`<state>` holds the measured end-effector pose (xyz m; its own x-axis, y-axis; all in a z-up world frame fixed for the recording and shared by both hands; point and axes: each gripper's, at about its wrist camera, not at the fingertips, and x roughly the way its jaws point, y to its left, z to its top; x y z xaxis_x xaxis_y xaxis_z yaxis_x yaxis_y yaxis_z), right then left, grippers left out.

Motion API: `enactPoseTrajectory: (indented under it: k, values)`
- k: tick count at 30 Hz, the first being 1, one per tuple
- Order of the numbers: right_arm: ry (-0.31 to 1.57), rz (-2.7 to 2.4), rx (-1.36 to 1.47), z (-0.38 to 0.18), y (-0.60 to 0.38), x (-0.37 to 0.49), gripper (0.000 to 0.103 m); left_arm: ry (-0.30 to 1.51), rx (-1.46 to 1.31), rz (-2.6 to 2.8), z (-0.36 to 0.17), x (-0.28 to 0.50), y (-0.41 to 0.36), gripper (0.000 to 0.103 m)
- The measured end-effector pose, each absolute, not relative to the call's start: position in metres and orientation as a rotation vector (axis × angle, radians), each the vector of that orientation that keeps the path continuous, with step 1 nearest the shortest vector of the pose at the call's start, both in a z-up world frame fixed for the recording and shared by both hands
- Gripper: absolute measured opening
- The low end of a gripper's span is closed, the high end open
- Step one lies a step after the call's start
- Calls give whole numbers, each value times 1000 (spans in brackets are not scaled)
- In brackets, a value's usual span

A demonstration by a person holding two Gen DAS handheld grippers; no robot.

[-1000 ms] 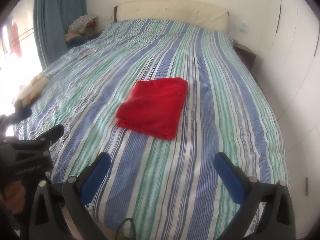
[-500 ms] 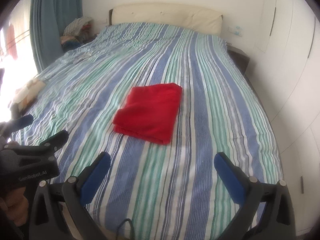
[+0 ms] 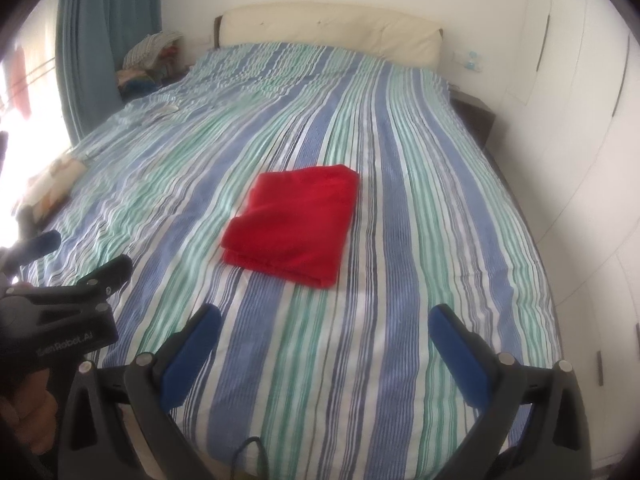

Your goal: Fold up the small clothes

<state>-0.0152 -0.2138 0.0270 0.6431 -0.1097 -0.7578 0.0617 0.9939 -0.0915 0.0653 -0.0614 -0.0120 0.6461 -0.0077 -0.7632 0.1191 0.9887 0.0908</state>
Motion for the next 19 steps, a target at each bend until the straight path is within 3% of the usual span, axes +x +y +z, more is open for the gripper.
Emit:
enactPoseTrajectory:
  k: [19]
  values:
    - [870,-115,-46,25,-215,-18,102,801,183,-89,-3,55,-70,102]
